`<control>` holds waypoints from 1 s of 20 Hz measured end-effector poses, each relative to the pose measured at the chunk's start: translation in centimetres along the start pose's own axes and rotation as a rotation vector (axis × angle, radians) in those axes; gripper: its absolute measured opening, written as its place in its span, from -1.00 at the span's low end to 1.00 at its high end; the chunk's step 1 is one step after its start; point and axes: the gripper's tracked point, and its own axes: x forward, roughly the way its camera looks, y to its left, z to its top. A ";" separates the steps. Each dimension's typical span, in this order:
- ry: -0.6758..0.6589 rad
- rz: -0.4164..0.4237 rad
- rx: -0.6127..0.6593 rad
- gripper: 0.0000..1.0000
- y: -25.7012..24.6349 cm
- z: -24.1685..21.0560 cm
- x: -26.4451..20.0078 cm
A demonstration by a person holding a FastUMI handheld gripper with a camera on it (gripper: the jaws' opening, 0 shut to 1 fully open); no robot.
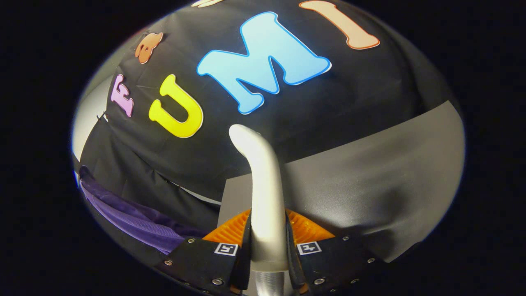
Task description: Iron the clothes twice with a garment steamer, once on the left side and once on the right side.
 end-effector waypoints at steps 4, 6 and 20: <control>-0.152 0.010 -0.064 -0.25 1.4 0.9 -4.1; -0.189 0.012 -0.104 -0.25 2.8 -0.4 -5.9; -0.548 0.059 -0.190 -0.26 13.3 -8.0 -19.0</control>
